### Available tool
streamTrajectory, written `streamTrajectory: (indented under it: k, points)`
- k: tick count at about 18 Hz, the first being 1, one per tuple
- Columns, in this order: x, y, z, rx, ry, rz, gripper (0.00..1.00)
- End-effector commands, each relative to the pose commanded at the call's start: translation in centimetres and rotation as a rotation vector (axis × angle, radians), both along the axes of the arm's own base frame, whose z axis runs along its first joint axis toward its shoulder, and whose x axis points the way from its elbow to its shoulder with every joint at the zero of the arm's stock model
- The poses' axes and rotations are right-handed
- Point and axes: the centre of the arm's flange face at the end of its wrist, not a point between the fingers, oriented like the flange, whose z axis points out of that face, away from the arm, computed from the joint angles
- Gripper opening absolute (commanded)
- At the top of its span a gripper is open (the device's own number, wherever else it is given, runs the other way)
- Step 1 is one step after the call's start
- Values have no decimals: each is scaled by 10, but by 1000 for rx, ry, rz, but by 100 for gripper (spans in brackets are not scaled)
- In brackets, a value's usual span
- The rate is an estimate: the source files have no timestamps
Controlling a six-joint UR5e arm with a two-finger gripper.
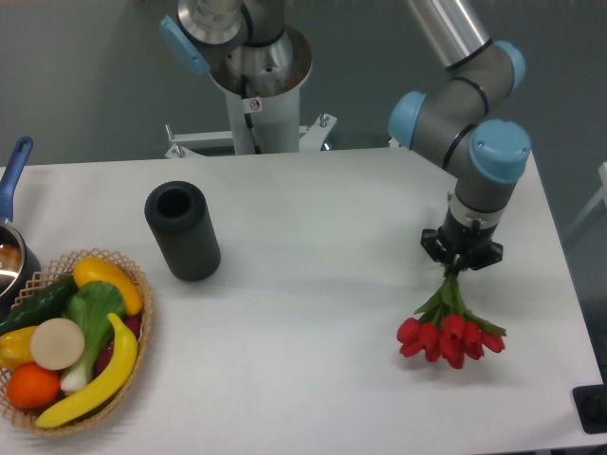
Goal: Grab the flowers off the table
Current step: 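Lift the gripped red tulips up off the table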
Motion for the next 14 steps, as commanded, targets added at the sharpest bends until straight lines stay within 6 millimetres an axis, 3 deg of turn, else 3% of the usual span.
streamTrajectory:
  k: [2, 6, 14]
  points:
    - [-7, 1, 11, 2, 23, -21, 6]
    - [-15, 1, 29, -83, 27, -135, 6]
    - [-24, 1, 50, -143, -62, -161, 6]
